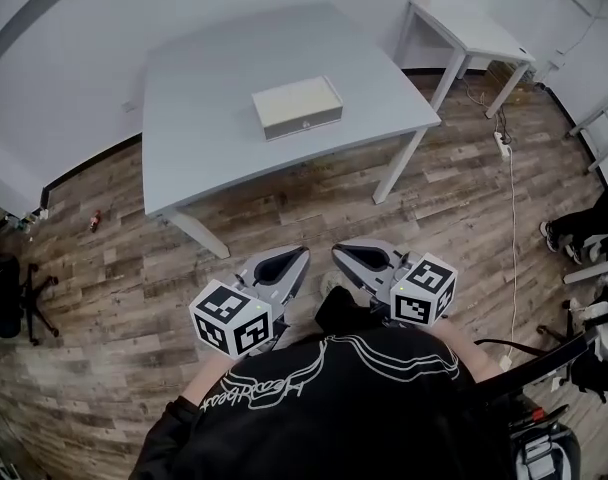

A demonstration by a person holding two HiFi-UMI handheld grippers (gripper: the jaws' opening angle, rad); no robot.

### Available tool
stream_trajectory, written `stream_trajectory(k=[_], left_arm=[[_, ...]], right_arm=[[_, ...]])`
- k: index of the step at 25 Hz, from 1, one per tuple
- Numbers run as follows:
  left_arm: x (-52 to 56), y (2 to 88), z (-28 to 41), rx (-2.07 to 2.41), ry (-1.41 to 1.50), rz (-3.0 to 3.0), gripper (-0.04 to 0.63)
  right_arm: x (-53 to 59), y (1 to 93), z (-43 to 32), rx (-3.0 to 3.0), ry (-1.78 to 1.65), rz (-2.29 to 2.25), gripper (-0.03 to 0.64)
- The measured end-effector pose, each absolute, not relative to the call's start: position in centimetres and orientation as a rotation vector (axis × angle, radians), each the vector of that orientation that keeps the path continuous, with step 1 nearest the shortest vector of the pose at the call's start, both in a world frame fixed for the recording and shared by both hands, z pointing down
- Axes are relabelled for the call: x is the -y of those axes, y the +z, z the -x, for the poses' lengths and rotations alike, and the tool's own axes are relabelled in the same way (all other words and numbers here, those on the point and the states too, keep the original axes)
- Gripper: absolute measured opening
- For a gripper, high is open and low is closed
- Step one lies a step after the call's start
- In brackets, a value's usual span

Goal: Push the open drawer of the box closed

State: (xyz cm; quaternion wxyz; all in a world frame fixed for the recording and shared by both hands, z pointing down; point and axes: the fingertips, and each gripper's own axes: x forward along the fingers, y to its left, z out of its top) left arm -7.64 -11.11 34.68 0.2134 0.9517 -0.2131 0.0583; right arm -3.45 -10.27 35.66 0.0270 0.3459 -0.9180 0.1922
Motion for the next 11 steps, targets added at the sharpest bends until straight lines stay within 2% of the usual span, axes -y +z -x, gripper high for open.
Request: stream_trajectory(k=[11], left_arm=[[11.1, 34.2, 5.2, 0.540, 0.179, -2.662, 0.008]], right_arm=[[9.5, 35.7, 0.6, 2.838, 0.636, -1.126, 0.009]])
